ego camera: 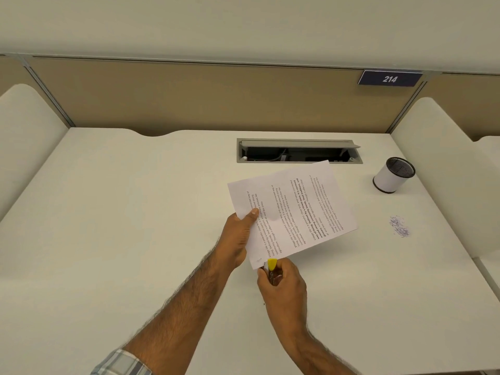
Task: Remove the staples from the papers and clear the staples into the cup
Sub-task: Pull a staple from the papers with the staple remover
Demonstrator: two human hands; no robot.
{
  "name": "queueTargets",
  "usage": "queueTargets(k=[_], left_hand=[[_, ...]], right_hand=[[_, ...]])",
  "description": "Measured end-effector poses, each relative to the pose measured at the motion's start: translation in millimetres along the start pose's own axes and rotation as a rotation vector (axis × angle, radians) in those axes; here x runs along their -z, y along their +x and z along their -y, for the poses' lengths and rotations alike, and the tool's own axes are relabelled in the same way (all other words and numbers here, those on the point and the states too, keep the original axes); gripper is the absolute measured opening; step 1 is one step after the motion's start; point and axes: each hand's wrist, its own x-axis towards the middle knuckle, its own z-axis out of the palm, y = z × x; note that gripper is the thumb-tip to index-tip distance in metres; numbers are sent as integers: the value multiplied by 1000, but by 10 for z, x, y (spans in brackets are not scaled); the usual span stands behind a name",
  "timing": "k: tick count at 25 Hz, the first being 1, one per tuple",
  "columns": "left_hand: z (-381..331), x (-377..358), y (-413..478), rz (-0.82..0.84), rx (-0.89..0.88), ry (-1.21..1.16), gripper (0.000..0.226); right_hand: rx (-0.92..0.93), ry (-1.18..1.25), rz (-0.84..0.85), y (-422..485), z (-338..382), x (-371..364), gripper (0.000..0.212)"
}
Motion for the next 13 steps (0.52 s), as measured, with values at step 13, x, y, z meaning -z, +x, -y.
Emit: queueTargets(k=[13], left_hand=[[142,205,64,32,29,30,21]], right_hand=[[-268,402,472,122,127,712,27]])
